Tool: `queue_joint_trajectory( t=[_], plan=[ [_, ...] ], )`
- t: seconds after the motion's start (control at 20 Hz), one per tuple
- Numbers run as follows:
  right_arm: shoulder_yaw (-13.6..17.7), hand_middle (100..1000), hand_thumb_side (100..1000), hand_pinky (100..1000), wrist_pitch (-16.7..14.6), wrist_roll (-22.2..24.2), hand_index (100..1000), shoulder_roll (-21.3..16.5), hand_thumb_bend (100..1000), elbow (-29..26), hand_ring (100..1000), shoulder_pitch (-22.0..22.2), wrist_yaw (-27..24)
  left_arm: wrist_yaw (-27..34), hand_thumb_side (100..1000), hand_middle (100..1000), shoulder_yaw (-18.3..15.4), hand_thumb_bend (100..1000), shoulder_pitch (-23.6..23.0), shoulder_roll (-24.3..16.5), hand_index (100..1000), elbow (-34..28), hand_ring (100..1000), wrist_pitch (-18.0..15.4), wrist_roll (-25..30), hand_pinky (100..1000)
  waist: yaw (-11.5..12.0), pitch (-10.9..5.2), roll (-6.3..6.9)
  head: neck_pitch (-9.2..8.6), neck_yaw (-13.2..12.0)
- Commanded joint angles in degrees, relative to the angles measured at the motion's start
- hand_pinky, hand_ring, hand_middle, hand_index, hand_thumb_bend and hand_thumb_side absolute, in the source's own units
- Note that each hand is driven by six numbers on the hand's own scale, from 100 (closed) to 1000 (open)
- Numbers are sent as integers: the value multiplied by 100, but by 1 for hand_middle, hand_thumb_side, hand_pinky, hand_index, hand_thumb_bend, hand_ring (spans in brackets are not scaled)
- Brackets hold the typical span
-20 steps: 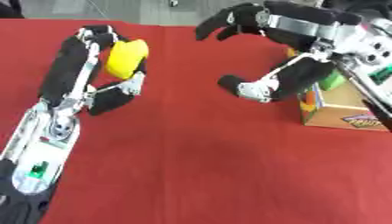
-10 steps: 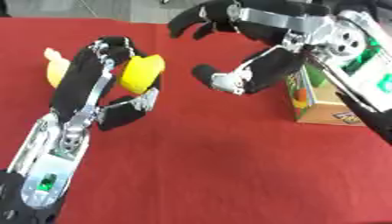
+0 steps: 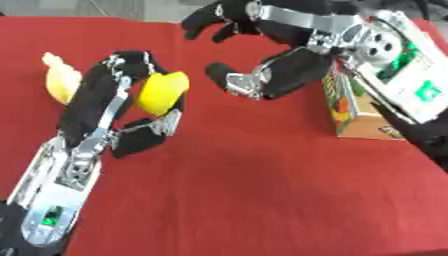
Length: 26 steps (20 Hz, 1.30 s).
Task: Pick up the objects with one hand, pass them to the other hand, and then place them into the box on the other side of the table.
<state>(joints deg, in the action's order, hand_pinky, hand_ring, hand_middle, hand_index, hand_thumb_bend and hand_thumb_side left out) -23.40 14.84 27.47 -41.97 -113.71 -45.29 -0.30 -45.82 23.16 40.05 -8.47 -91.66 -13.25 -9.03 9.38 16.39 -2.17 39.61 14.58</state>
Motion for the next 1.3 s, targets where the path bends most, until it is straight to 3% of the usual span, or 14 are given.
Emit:
queue_joint_trajectory(
  t=[0.05,0.45,1.1,1.3],
  plan=[
    [40,838,452,903,150,125,917,-32,162,-88,988,-43,189,6,279,446,36,100,137,40,524,-114,544,-59,-4,680,17,-76,-4,-67,56],
    [-20,845,536,908,300,545,929,79,175,130,997,-22,586,-116,269,449,107,100,231,98,526,-236,546,-112,-38,681,112,-31,-28,-81,154],
    [11,844,596,909,215,542,938,194,161,707,1000,-87,618,-216,253,453,333,100,373,227,527,-361,549,-309,23,683,298,100,-73,-137,378],
    [2,794,591,904,209,611,906,211,163,736,1000,-83,557,-256,251,452,340,100,372,245,527,-337,548,-318,36,683,294,113,-79,-134,361]
  ],
)
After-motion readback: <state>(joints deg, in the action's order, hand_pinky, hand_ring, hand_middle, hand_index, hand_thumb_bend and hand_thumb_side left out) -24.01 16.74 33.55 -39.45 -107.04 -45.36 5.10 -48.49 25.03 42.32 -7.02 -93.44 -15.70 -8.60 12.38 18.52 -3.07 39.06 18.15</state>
